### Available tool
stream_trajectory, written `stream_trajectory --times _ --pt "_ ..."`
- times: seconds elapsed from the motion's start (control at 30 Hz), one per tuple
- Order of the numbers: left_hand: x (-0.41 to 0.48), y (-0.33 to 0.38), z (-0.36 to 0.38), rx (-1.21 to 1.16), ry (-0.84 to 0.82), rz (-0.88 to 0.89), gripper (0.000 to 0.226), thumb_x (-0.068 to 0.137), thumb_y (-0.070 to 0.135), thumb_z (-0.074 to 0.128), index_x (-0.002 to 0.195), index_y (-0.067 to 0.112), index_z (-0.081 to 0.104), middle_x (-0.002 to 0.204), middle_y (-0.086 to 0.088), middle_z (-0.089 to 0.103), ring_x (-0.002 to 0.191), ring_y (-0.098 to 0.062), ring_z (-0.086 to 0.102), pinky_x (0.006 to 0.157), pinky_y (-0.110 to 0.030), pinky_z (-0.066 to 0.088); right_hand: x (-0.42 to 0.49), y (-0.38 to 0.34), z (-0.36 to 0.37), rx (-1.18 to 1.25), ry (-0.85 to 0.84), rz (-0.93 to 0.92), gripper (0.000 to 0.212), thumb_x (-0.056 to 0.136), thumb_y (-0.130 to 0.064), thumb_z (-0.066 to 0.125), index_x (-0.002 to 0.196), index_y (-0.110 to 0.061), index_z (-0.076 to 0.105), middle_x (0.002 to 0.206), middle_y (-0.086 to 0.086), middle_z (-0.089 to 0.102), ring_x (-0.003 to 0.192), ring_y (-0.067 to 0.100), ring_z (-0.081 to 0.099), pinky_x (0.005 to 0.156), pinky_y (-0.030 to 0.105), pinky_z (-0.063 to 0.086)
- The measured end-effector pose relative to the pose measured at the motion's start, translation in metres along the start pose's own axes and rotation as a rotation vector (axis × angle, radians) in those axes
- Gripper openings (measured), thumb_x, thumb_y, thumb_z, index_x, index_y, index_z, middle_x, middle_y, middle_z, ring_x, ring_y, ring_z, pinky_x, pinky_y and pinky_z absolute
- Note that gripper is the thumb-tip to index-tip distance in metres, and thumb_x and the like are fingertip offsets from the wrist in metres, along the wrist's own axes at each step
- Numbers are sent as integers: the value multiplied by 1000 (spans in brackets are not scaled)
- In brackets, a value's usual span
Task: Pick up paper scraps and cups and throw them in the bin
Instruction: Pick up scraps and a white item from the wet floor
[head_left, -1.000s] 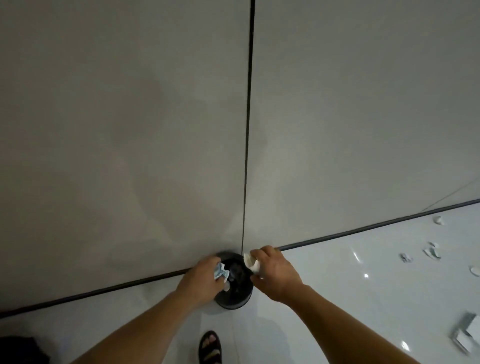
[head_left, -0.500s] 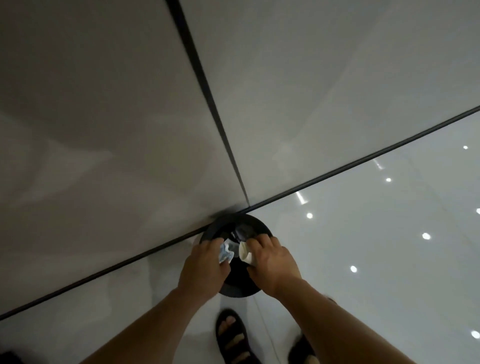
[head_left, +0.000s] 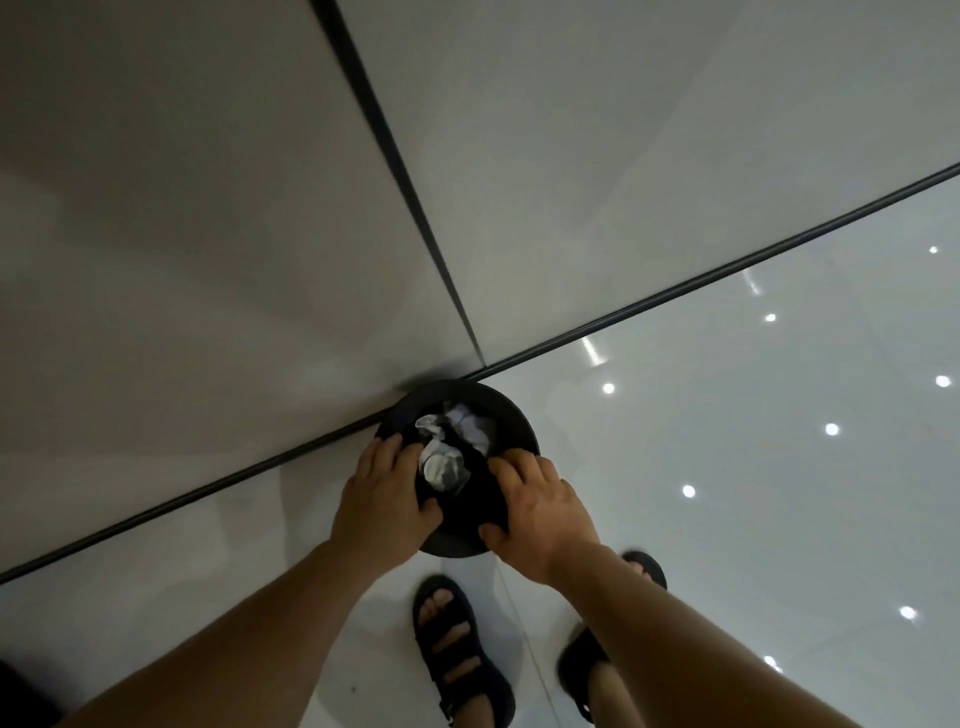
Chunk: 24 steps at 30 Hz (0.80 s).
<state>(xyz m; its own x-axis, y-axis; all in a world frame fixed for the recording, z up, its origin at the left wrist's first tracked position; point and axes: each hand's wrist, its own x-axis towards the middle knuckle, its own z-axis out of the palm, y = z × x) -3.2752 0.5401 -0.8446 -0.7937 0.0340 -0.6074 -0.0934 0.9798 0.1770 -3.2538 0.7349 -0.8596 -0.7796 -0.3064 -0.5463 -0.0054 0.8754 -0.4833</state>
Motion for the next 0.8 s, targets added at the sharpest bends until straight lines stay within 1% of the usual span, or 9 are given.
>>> stream_trajectory --times 0.17,0.3,0.4,0.53,0.67,0.8 --pt "-29 38 -73 22 89 93 72 84 42 57 147 20 30 156 -3 22 143 -24 16 113 -38 25 -45 -12 -57 17 77 56 80 83 -57 56 148 -30 19 152 1 25 138 24 25 110 42 35" --pt "-69 84 -135 74 88 188 75 86 45 55 149 19 26 156 -5 22 143 -24 16 115 -38 22 -103 -23 -118 -2 137 133 82 84 -63 52 149 -33 13 156 2 20 142 26 19 110 45 32" --pt "-109 131 -183 98 76 290 76 86 48 53 149 21 21 157 -4 18 144 -22 12 116 -39 20 -166 -29 -174 -61 201 181 82 86 -63 52 151 -33 12 158 2 17 143 26 18 110 46 33" --pt "-171 206 -241 153 51 440 78 87 50 50 151 24 15 160 -2 9 147 -21 1 117 -41 14 -263 -34 -246 -95 335 273 81 86 -61 52 152 -31 15 159 3 19 143 26 19 108 44 36" --pt "-239 288 -286 194 64 588 78 88 50 50 152 24 14 160 -2 9 146 -21 3 118 -42 14 -362 -30 -304 -101 437 366 81 88 -60 51 153 -30 14 160 3 16 145 26 16 109 45 35" --pt "-312 364 -308 222 102 694 76 88 51 52 151 24 17 159 -2 14 146 -21 8 116 -43 17 -459 -12 -335 -127 504 443 81 88 -59 53 154 -30 15 161 3 15 145 26 15 109 46 34"
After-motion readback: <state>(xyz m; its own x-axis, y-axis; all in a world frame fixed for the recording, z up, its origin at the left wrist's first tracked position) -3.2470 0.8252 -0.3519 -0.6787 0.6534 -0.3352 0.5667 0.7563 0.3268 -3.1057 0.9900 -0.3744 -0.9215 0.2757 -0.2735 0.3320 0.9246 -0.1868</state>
